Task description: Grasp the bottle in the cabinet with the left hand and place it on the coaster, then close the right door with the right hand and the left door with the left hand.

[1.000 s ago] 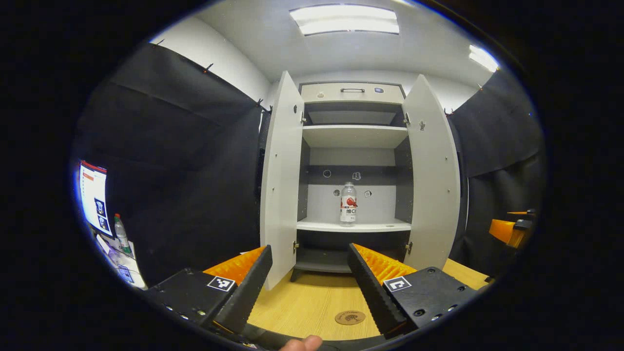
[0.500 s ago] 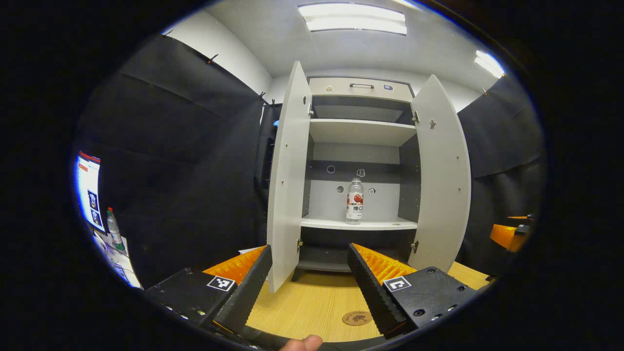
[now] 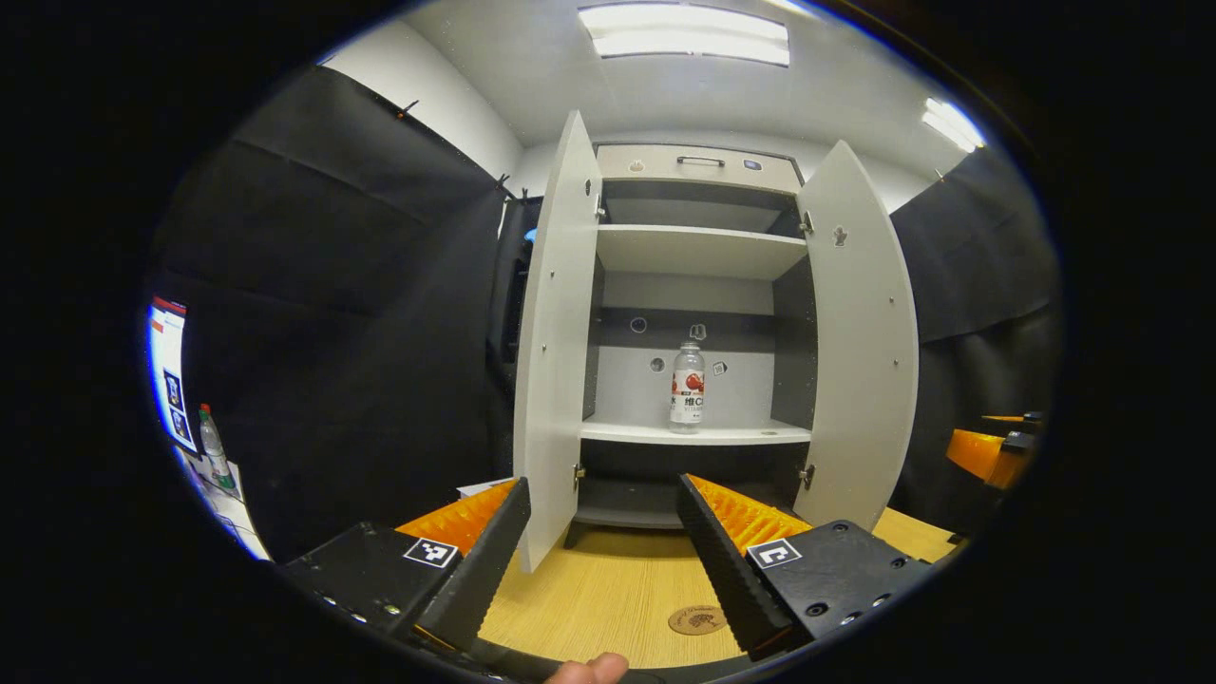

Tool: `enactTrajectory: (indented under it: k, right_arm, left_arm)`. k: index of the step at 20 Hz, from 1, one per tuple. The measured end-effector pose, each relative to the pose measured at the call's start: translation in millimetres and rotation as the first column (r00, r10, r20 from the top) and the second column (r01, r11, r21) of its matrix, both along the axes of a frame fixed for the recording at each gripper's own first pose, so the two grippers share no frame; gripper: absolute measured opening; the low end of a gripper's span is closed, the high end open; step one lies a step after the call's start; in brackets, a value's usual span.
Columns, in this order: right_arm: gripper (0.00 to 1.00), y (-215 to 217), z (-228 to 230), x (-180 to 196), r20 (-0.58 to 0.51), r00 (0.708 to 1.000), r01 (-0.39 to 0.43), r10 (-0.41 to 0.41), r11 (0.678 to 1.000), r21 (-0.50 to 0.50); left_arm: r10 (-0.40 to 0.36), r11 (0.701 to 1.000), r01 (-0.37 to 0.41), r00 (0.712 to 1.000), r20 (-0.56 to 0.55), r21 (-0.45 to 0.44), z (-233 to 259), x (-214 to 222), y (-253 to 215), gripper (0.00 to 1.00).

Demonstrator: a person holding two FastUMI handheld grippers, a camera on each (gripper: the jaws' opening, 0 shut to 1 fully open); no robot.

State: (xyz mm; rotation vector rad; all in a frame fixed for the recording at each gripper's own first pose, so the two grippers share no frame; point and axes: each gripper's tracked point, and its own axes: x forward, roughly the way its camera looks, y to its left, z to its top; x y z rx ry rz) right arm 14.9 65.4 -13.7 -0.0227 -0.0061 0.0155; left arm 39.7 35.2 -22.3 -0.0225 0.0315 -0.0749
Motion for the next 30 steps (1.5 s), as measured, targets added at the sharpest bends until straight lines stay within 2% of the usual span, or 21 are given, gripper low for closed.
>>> enactTrajectory:
  k: [1,2,7,14,17,18,19,23,27,30]
  right_arm:
    - [0.83,-1.2,-1.8,-0.3,-0.003,1.000,0.001,-0.001,1.000,-0.005]
    - [0.83,-1.6,-1.9,-0.3,-0.008,1.000,0.003,-0.003,1.000,-0.007]
    - [0.84,-5.3,-9.0,-1.6,-0.034,0.999,0.011,-0.011,1.000,0.007]
    - [0.83,-16.8,-2.3,-14.9,-0.015,0.999,0.038,-0.038,0.999,0.006]
    - [0.83,-23.0,-6.3,-19.7,-0.024,0.998,0.057,-0.057,0.998,0.021]
    - [0.83,-26.5,-8.5,-21.0,-0.031,0.997,0.069,-0.068,0.997,0.023]
    - [0.83,-29.8,-9.0,-22.5,-0.034,0.996,0.080,-0.079,0.996,0.028]
    - [0.83,-43.8,-12.2,-24.5,-0.042,0.991,0.129,-0.127,0.990,0.055]
    - [0.83,-63.4,-17.8,-24.5,-0.065,0.980,0.193,-0.190,0.981,0.036]
    - [0.84,-76.9,-20.3,-25.2,-0.072,0.967,0.248,-0.245,0.968,0.036]
  left_arm:
    - [-0.008,1.000,0.008,1.000,-0.003,0.005,-1.1,0.6,-1.9,0.99]
    - [-0.014,1.000,0.014,1.000,-0.006,0.008,-1.2,1.9,-5.1,0.95]
    - [-0.053,0.999,0.053,0.998,-0.022,-0.001,-2.7,13.5,-22.4,0.95]
    - [-0.192,0.981,0.192,0.981,-0.007,-0.021,15.7,60.6,-70.7,0.95]
    - [-0.261,0.965,0.261,0.965,-0.024,-0.030,22.1,88.2,-98.0,0.94]
    - [-0.287,0.957,0.286,0.957,-0.035,-0.043,23.1,96.7,-107.3,0.99]
    - [-0.309,0.951,0.307,0.951,-0.034,-0.048,26.1,107.0,-115.7,0.95]
    - [-0.343,0.939,0.341,0.939,-0.027,-0.039,38.4,160.3,-138.5,0.95]
    - [-0.335,0.940,0.329,0.940,-0.062,-0.094,40.7,221.0,-149.3,0.95]
    - [-0.320,0.945,0.312,0.945,-0.074,-0.098,38.0,274.8,-151.5,0.95]
